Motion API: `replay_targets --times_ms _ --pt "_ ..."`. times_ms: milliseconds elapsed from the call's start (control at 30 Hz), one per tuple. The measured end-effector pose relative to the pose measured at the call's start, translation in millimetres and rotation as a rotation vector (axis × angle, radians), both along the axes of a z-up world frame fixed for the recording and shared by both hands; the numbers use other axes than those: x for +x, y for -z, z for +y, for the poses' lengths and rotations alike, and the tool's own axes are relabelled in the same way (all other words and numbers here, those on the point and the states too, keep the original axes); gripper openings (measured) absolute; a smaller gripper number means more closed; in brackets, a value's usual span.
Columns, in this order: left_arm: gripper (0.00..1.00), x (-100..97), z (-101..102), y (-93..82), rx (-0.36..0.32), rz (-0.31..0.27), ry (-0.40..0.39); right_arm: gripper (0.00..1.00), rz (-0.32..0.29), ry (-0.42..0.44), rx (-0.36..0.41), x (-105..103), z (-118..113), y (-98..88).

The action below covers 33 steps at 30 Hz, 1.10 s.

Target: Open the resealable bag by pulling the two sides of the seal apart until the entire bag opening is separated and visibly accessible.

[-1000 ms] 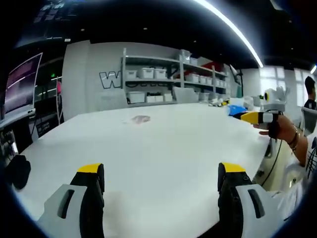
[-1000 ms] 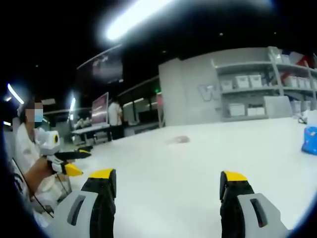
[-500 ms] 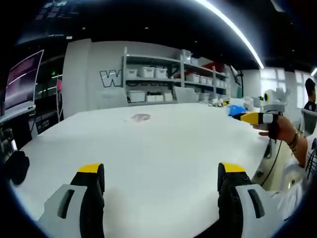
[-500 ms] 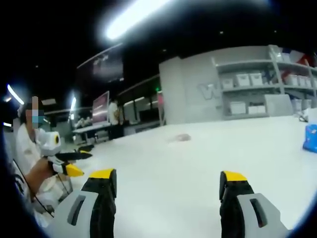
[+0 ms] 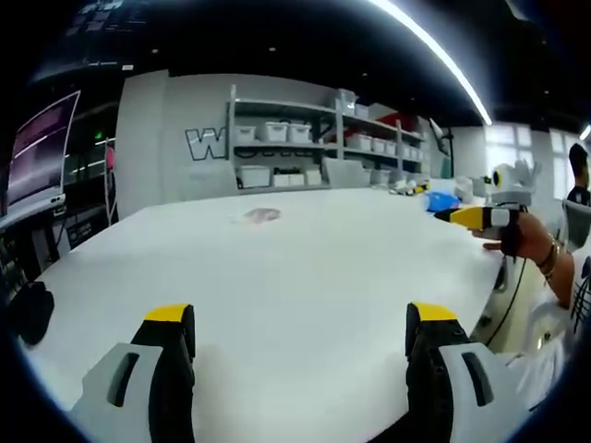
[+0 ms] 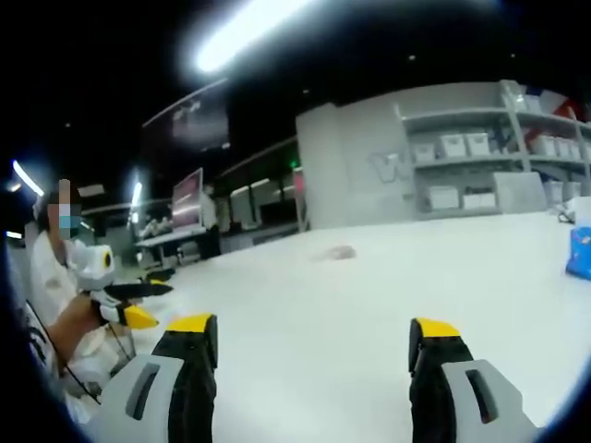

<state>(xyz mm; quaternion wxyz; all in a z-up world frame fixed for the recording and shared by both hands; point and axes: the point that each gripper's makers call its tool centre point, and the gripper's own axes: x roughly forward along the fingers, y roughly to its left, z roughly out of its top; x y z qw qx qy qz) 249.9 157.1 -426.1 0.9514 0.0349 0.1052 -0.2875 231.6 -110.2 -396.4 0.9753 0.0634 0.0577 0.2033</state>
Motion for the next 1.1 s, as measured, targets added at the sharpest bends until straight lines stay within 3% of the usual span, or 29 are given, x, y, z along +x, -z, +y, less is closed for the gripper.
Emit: replay_targets --times_ms 367,633,1100 --pt "0.93 -0.6 1.2 -1.2 0.003 -0.005 -0.003 0.85 -0.023 -0.001 -0.023 -2.7 -0.8 -7.9" --pt "0.93 1.6 5.9 -0.8 0.009 -0.004 -0.016 0.82 0.004 -0.024 -0.067 0.3 1.2 -2.0" --pt "0.93 1.5 7.2 -1.9 0.011 -0.007 -0.016 0.75 -0.001 -0.028 -0.094 6.3 4.0 -5.1"
